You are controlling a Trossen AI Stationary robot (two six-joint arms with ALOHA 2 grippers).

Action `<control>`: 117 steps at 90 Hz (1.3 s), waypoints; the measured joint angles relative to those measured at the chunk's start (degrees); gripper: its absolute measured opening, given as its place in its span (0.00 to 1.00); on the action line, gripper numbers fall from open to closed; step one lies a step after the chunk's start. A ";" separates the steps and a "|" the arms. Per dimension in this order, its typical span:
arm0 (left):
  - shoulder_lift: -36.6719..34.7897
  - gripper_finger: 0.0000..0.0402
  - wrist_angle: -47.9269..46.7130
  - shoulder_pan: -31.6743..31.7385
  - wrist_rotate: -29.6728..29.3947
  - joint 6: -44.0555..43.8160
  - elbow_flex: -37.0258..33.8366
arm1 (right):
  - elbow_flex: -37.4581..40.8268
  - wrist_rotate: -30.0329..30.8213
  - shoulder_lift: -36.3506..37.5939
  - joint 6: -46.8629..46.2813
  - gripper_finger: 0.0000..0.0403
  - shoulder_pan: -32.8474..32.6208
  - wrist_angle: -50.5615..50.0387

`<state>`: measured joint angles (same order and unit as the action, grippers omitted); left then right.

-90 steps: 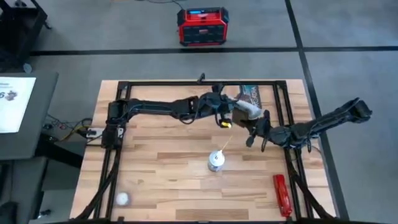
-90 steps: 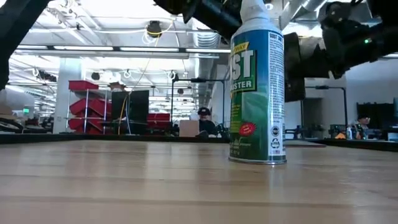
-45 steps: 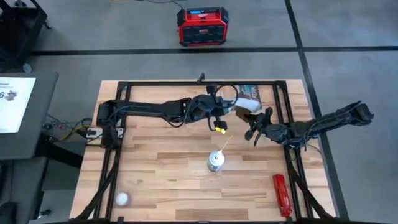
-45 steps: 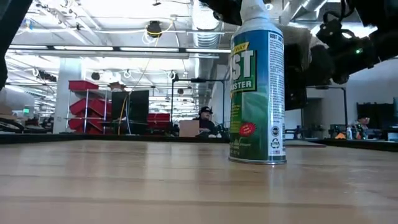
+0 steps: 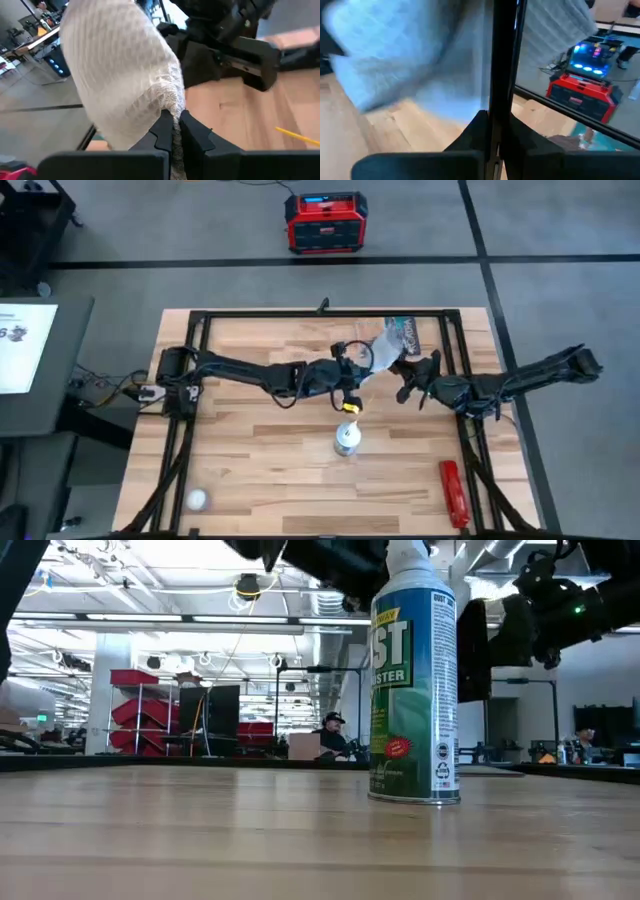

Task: Apply microfiber cloth
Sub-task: Wipe the back of the black cellphone with the gray microfiber cloth

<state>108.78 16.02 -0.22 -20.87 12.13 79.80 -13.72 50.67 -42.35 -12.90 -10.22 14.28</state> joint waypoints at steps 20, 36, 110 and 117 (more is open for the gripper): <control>0.03 0.00 6.06 1.52 0.87 0.47 -0.42 | -0.04 -3.82 -0.44 2.24 0.03 -0.28 5.99; 2.36 0.00 11.59 1.74 5.52 -2.73 -0.26 | -0.04 -4.13 -0.49 2.44 0.03 -0.24 6.52; 10.36 0.00 9.99 1.83 5.13 -0.88 7.16 | 0.16 -6.25 -0.59 2.56 0.03 -0.35 4.75; 9.78 0.00 10.07 2.08 4.33 0.80 7.03 | 0.07 -6.19 -0.52 2.41 0.03 -0.35 5.06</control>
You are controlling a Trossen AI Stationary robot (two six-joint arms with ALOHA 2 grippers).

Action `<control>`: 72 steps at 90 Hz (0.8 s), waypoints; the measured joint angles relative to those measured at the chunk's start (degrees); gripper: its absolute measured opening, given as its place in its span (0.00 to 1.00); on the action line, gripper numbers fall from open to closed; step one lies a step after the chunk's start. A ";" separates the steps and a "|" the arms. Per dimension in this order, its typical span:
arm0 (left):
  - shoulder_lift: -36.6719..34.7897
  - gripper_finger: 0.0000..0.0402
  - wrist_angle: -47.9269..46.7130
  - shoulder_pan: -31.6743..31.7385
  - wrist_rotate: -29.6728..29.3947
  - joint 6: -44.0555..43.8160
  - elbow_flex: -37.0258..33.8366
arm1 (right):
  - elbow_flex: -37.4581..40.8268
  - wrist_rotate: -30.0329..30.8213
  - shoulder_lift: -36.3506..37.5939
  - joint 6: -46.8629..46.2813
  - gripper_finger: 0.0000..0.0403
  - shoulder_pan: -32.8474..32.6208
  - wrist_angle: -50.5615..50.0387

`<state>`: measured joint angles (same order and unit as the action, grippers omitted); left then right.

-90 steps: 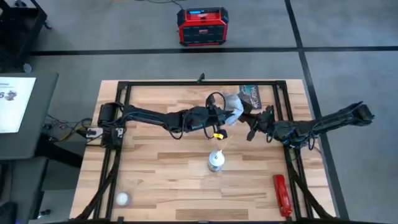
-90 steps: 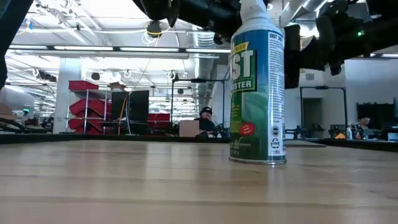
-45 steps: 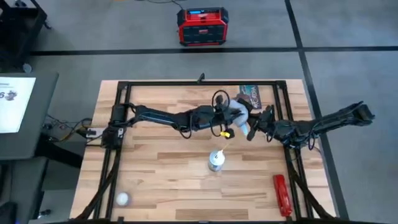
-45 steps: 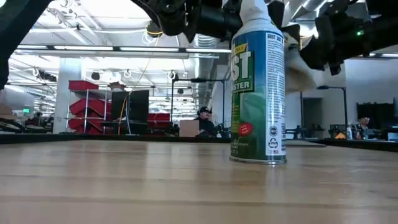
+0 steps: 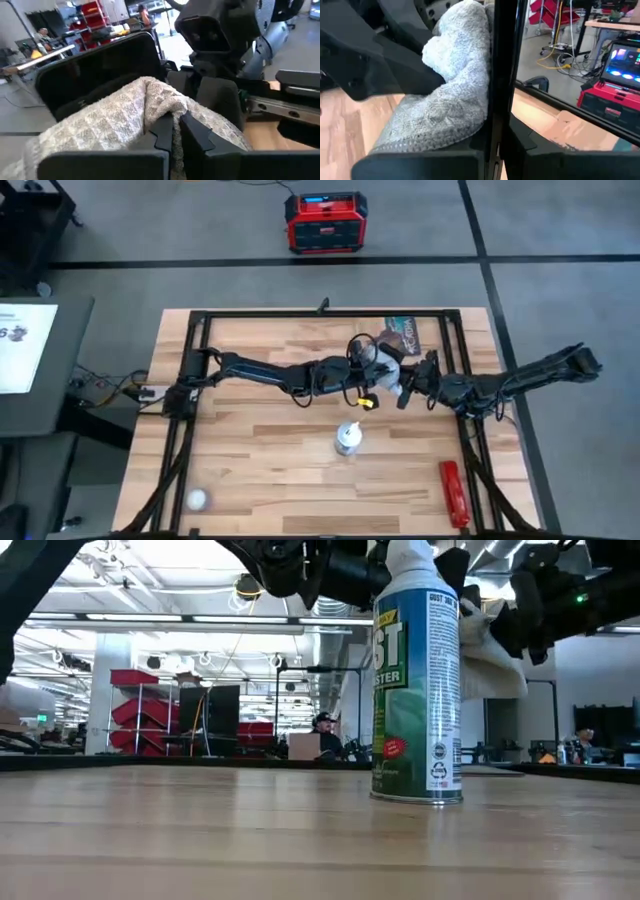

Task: Apply microfiber cloth
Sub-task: Wipe the back of the black cellphone with the gray microfiber cloth

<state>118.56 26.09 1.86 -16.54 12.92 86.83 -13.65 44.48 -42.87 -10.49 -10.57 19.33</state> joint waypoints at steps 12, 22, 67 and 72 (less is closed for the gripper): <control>-1.50 0.00 -0.75 1.11 0.84 4.81 1.53 | -0.14 1.03 0.11 -0.67 0.03 -0.28 0.78; -2.78 0.00 -2.29 1.92 1.26 7.09 3.77 | -0.15 1.08 0.09 -0.92 0.03 -0.28 0.45; -9.79 0.00 -10.46 1.34 -1.19 8.79 -4.22 | -0.11 0.76 0.02 -1.25 0.03 -1.45 -2.61; -13.45 0.00 -10.28 1.40 -1.38 7.99 -8.28 | -0.11 1.64 0.06 -0.90 0.03 -2.40 -2.78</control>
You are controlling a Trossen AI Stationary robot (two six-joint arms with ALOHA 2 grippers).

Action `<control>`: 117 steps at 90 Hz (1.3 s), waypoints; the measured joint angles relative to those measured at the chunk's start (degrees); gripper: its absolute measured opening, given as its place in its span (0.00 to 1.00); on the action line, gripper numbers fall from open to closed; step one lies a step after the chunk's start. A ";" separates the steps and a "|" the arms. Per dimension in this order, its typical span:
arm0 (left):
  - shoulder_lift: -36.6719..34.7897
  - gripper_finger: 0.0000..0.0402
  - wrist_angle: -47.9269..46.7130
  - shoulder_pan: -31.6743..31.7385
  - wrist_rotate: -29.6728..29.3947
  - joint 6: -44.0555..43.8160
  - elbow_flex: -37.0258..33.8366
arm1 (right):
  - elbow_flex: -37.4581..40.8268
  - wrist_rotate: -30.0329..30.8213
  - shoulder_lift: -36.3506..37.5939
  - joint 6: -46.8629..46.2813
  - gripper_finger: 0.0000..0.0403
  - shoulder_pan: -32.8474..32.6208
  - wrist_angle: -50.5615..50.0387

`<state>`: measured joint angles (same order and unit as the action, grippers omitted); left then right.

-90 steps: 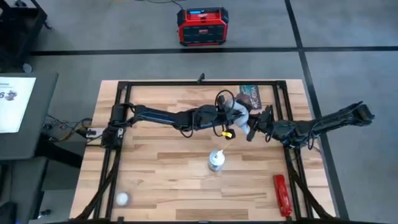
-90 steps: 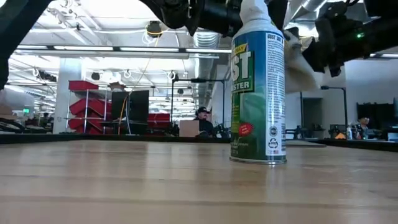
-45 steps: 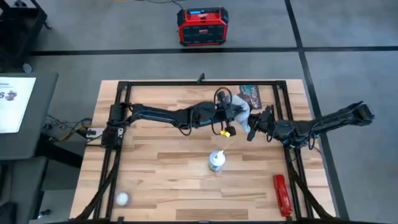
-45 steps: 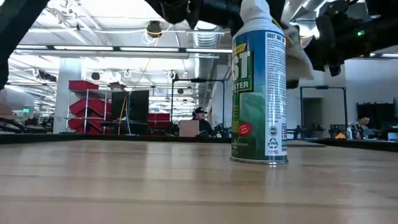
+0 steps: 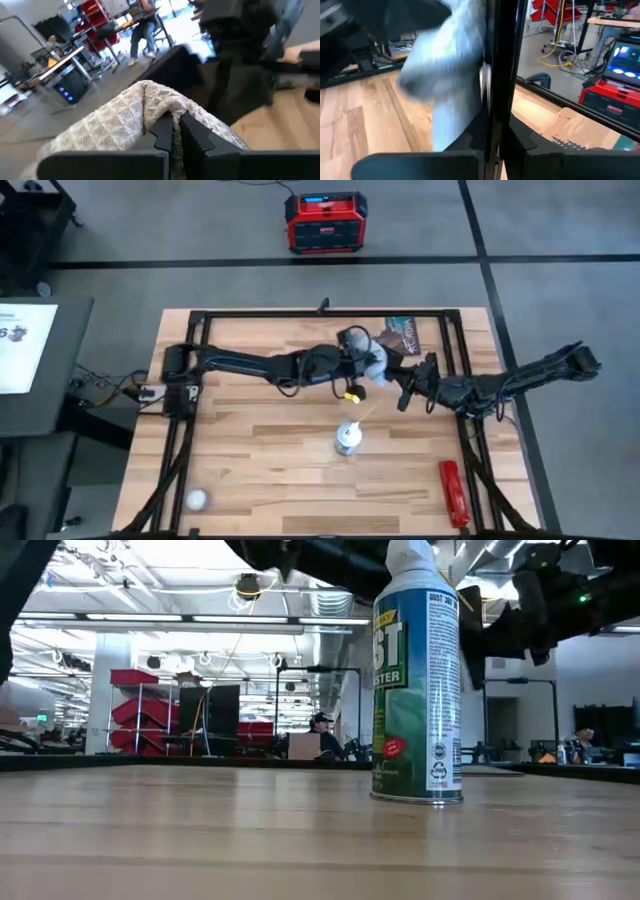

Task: Apply microfiber cloth
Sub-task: Wipe the back of the black cellphone with the gray microfiber cloth, then put the microfiber cloth on the table

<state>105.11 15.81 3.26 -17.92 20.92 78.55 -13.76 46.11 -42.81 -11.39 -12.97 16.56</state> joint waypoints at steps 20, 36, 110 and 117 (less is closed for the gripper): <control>-21.51 0.00 1.52 0.61 0.22 -3.33 -24.04 | 0.00 4.05 3.66 1.56 0.03 -3.64 -5.30; -43.26 0.00 2.00 0.78 0.29 -8.01 -43.28 | 0.00 8.39 10.93 -2.55 0.03 -5.12 -16.87; -84.57 0.00 2.02 0.51 11.60 -17.54 -77.93 | 4.72 12.02 18.08 -18.68 0.03 -10.15 -28.68; -84.52 0.00 3.53 0.51 12.84 -19.56 -77.97 | 4.72 11.10 18.10 -18.77 0.03 -10.82 -27.80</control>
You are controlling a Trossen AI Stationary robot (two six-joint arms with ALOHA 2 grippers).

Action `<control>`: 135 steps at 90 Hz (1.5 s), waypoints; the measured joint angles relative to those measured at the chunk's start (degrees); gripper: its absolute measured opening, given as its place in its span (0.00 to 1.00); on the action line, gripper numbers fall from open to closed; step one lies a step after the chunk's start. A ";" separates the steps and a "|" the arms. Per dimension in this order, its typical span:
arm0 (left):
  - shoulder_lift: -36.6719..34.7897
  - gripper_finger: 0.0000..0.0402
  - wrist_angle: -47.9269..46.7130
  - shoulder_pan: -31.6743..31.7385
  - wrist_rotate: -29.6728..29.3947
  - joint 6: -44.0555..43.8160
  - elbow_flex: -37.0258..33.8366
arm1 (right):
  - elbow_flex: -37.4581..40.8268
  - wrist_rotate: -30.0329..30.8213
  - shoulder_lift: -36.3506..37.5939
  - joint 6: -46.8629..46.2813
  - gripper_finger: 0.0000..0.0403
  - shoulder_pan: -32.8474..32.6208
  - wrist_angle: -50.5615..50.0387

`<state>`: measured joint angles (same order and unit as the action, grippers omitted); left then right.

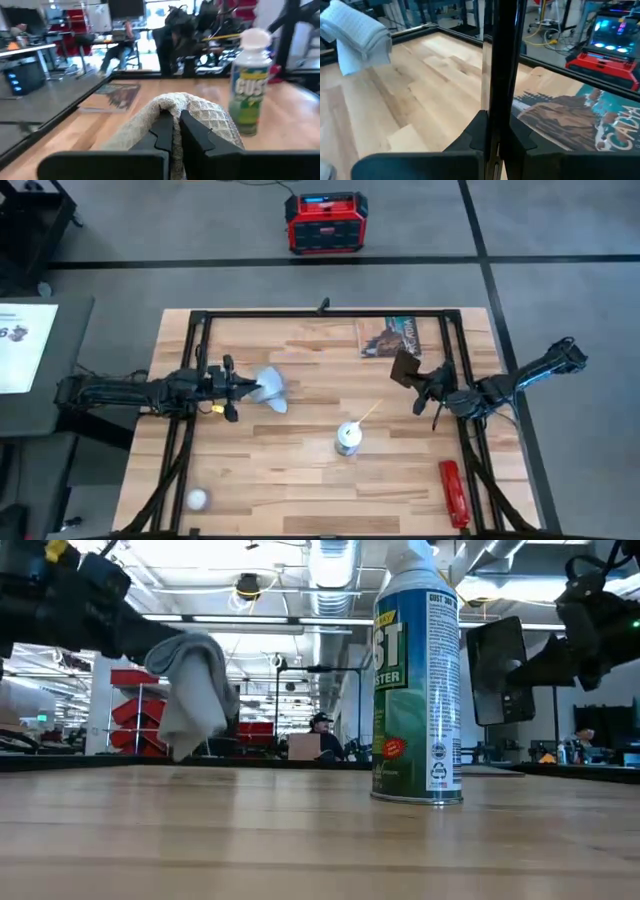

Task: Apply microfiber cloth
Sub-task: Put the microfiber cloth on the table, then put the cellphone on the table

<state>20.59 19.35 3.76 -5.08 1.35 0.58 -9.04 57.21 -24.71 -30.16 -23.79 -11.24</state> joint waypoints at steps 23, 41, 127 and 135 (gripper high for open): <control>0.01 0.06 2.12 -0.01 -0.79 -9.32 -0.10 | 0.00 -0.44 0.00 -0.89 0.03 -0.70 0.39; 0.01 0.19 3.03 -0.01 -0.68 -11.22 -0.13 | 0.00 -1.60 0.00 -0.96 0.03 -0.70 0.68; 0.01 0.40 1.90 -0.01 -0.64 -8.70 1.65 | 6.89 -14.15 -1.79 -22.14 0.03 -1.62 11.49; -0.02 0.40 2.02 -0.01 -0.66 -9.01 1.68 | 8.03 -15.75 -3.46 -25.06 0.03 -1.43 14.32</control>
<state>20.57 21.36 3.75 -5.74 -7.65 2.26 -1.00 41.46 -28.16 -55.21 -25.22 3.08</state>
